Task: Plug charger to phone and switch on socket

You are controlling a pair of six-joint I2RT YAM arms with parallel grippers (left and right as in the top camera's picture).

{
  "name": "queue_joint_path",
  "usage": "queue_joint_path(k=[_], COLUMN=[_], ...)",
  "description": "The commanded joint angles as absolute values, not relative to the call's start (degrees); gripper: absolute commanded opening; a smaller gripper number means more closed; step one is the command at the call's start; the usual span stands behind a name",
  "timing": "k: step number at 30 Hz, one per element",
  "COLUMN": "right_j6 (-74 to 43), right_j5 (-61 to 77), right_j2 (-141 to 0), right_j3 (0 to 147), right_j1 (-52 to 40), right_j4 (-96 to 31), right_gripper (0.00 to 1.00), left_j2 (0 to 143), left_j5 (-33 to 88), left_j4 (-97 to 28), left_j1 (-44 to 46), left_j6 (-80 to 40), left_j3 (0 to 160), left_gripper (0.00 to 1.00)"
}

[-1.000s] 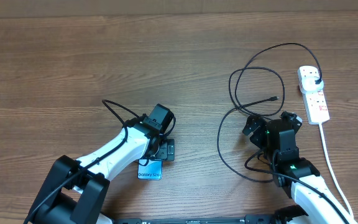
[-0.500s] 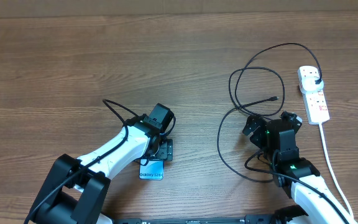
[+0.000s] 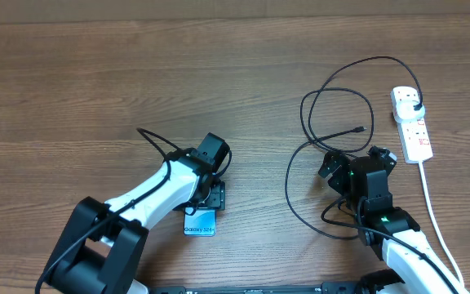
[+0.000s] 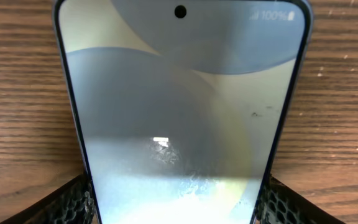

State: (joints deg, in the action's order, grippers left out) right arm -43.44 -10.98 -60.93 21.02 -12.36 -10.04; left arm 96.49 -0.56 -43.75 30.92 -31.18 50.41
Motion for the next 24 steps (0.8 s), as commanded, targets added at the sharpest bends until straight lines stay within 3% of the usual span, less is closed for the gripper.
queue_joint_path(k=[1,15,24], right_j6=[-42.8,-43.0,-43.0], right_j5=[-12.0,-5.2,11.6], right_j2=[-60.9,-60.9,-60.9], right_j3=[21.7,21.7,21.7], right_j1=[-12.1,-12.1,-12.1], right_j4=[-9.9,-10.9,-11.0], right_gripper=[0.99,1.0,0.99], left_j2=[100.0,100.0,100.0], left_j5=[6.1,10.6,17.1], left_j4=[-45.7,-54.9,-62.3], left_j1=[31.0,30.4,25.0], left_j6=[-31.3,-31.3,-28.3], left_j3=[52.9,66.3,73.6], left_gripper=[0.73,0.69,0.66])
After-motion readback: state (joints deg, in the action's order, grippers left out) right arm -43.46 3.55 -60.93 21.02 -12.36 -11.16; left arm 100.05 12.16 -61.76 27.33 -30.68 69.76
